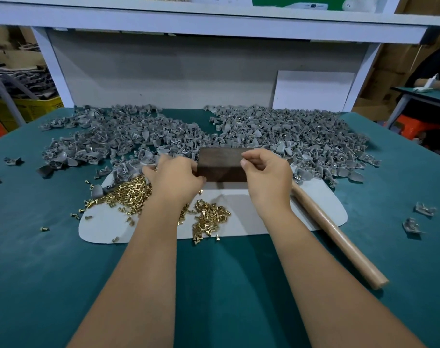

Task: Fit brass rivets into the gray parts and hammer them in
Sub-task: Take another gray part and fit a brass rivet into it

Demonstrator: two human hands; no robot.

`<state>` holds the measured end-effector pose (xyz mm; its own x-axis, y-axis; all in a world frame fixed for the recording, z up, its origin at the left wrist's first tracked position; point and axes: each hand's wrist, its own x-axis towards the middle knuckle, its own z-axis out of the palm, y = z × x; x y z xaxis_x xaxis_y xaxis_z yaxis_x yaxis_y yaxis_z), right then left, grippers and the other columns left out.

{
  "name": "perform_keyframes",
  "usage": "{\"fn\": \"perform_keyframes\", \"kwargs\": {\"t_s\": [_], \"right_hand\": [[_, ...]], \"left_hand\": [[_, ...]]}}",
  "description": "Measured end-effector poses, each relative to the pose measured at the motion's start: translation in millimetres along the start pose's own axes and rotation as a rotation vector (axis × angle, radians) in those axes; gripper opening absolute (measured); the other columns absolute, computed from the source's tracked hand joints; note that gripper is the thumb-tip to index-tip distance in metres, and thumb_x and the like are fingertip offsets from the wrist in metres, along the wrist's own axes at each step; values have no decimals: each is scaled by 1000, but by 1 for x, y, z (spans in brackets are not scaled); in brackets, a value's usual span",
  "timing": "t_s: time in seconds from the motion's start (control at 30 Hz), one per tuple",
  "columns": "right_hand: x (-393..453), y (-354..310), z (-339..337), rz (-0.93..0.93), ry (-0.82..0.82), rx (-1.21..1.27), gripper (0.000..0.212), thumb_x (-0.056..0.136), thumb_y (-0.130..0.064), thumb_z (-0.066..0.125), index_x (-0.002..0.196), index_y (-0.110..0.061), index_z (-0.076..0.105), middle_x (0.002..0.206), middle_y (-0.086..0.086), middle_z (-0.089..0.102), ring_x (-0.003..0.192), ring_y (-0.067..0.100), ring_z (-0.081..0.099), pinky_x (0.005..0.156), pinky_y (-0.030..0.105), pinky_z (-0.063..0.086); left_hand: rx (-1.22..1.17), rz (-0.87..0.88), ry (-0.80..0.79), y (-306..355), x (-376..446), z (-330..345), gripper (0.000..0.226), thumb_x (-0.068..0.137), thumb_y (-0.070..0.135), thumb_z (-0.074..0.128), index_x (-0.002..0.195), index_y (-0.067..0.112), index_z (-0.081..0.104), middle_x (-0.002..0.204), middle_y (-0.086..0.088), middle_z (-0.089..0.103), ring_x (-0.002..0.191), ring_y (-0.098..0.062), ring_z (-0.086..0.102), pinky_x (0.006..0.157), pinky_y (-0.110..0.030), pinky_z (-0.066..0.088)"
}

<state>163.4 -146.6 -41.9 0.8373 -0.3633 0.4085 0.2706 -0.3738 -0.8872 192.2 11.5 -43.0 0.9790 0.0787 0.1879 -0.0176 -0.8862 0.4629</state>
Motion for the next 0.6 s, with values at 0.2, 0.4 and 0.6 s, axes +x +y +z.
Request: {"fn": "perform_keyframes", "kwargs": {"t_s": [0.2, 0.4, 0.6], "right_hand": [[2, 4, -3, 65, 84, -26, 11, 93, -16, 58, 85, -22, 63, 79, -14, 61, 75, 1, 55, 65, 17, 40], [2, 6, 0, 50, 41, -142, 13, 97, -21, 50, 86, -22, 57, 100, -2, 53, 88, 14, 53, 66, 24, 34], [0, 6, 1, 2, 61, -213, 12, 96, -22, 52, 84, -24, 55, 100, -7, 48, 102, 15, 42, 76, 25, 28]], "left_hand": [[-22, -5, 42, -4, 3, 1, 10, 85, 28, 68, 75, 28, 69, 75, 7, 62, 123, -22, 33, 104, -50, 22], [-35, 0, -74, -11, 4, 1, 29, 78, 12, 47, 83, 33, 66, 99, 2, 55, 127, -23, 25, 103, -53, 15], [138, -1, -206, -10, 5, 0, 44, 85, 16, 33, 106, 48, 54, 139, -7, 35, 142, -28, 12, 109, -64, -2]]}}
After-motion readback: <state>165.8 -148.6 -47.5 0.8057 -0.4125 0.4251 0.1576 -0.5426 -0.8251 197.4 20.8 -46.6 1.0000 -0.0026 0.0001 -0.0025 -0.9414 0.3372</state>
